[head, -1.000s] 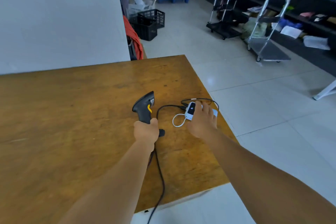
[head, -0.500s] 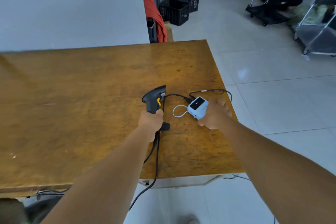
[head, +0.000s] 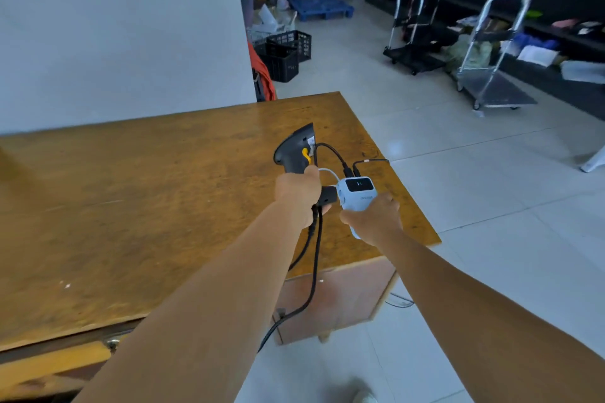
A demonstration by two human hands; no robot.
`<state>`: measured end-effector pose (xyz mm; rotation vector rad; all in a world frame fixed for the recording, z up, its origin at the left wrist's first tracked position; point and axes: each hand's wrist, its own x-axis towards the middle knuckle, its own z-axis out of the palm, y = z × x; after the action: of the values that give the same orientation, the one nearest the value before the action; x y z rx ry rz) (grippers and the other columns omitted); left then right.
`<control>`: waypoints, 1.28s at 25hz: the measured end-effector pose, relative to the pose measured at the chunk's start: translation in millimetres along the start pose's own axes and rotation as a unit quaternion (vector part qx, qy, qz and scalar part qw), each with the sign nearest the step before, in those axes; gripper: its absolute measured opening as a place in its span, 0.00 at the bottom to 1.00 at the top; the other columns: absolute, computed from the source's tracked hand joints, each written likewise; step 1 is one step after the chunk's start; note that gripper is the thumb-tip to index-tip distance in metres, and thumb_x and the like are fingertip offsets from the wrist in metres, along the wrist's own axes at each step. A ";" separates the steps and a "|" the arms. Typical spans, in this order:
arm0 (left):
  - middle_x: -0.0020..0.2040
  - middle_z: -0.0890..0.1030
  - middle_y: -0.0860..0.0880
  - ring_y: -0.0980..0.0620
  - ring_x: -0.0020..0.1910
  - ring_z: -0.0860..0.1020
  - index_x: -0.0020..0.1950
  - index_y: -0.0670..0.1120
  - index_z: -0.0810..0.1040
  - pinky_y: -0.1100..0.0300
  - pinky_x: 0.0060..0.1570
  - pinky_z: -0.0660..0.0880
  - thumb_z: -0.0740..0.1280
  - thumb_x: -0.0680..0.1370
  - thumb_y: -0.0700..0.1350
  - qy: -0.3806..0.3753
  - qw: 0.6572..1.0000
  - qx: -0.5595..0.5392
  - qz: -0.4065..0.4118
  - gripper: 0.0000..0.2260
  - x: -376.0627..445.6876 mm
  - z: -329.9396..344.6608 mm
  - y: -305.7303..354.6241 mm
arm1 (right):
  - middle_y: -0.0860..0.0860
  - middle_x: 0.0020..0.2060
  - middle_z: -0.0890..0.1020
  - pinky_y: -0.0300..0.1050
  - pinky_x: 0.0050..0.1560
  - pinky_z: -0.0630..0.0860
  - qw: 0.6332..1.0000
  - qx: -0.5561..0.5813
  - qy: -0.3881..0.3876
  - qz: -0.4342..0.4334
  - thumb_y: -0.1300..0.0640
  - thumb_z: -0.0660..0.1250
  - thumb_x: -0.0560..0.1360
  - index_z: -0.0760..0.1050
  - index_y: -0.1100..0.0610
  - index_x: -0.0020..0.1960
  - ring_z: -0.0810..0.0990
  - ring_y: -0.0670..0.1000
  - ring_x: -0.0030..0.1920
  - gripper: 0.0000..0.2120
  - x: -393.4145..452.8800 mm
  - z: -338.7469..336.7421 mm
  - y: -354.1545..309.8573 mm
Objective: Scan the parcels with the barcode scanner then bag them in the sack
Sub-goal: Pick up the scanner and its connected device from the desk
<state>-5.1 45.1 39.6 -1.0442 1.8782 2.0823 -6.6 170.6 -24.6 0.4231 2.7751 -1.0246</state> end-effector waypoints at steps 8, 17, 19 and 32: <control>0.48 0.77 0.39 0.44 0.33 0.77 0.62 0.39 0.69 0.60 0.20 0.75 0.63 0.79 0.45 -0.100 0.993 0.000 0.070 0.15 -75.4 39.1 4.4 | 0.53 0.50 0.65 0.53 0.51 0.77 0.985 0.103 0.129 0.053 0.47 0.73 0.66 0.62 0.61 0.65 0.74 0.58 0.56 0.35 -64.4 -56.7 14.1; 0.42 0.71 0.43 0.50 0.29 0.67 0.66 0.39 0.66 0.69 0.12 0.60 0.62 0.80 0.45 -0.056 0.989 0.094 0.103 0.17 -79.5 75.1 -26.8 | 0.53 0.51 0.66 0.50 0.48 0.79 0.981 0.126 0.133 0.058 0.49 0.75 0.65 0.63 0.61 0.65 0.75 0.56 0.54 0.36 -71.9 -101.5 50.3; 0.53 0.75 0.40 0.48 0.36 0.73 0.67 0.41 0.65 0.62 0.16 0.66 0.63 0.80 0.45 -0.028 0.990 0.093 0.097 0.17 -68.5 72.4 -33.5 | 0.53 0.51 0.66 0.50 0.47 0.79 0.986 0.123 0.108 0.045 0.49 0.75 0.65 0.63 0.61 0.65 0.75 0.56 0.54 0.36 -67.1 -93.3 49.2; 0.49 0.72 0.43 0.45 0.41 0.73 0.61 0.41 0.64 0.53 0.38 0.72 0.64 0.80 0.46 0.223 0.970 0.054 0.076 0.15 -33.2 -96.0 -74.4 | 0.55 0.56 0.71 0.46 0.39 0.75 0.983 0.116 -0.121 -0.080 0.47 0.75 0.64 0.64 0.61 0.64 0.76 0.54 0.49 0.36 -91.5 40.4 -34.1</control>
<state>97.1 -16.9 0.4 -1.4827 2.3124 1.9084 71.3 100.3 -12.5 0.0924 2.5150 -1.3445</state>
